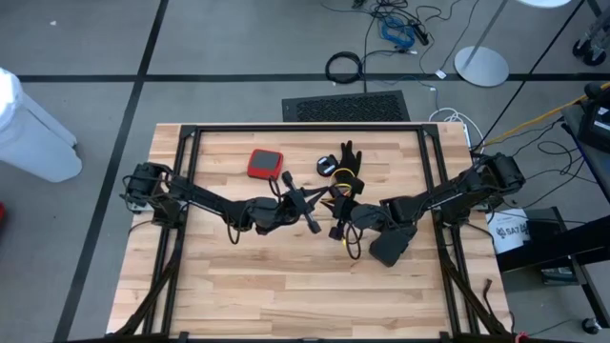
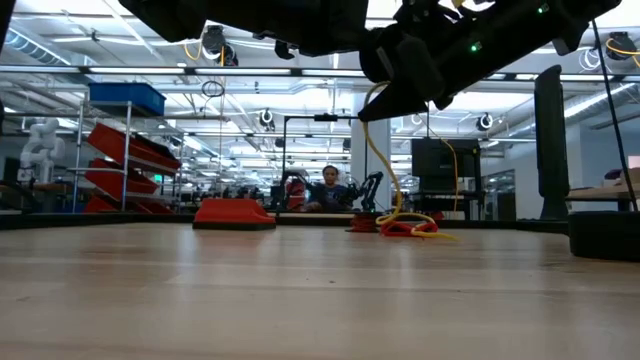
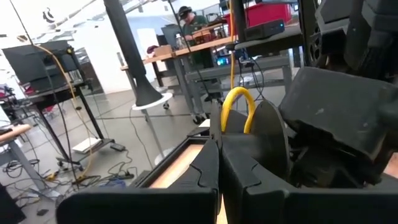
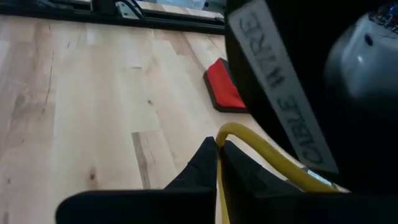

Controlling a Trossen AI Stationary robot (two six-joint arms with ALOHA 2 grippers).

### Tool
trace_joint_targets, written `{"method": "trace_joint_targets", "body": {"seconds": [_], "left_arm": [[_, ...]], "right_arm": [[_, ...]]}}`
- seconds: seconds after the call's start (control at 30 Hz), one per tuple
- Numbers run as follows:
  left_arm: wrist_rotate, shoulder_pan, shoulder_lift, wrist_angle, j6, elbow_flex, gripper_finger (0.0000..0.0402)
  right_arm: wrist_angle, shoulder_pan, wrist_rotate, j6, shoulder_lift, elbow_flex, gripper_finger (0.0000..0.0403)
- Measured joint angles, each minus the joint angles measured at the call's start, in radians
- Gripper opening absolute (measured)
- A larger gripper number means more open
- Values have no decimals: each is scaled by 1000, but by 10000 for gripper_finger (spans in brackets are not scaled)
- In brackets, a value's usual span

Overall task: Coil cords
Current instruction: Coil the yellow wire onto spool

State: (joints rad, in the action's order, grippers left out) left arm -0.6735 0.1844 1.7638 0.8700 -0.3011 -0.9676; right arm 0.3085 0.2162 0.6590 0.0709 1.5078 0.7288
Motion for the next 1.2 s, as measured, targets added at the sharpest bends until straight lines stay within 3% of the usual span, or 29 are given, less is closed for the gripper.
{"method": "trace_joint_targets", "body": {"seconds": [0.3,0.57,0.77,1.2], "left_arm": [[-138,3,0,-40,-171,0,0],[-192,-38,0,-42,-176,0,0],[-181,-75,0,-19,-126,0,0],[-81,-98,0,66,-9,1,0]], "right_arm": [[-46,59,0,-21,-34,0,0],[119,123,-92,-178,-49,0,0],[133,124,-228,-213,-49,0,0],[89,53,-404,-220,-49,0,0]]}}
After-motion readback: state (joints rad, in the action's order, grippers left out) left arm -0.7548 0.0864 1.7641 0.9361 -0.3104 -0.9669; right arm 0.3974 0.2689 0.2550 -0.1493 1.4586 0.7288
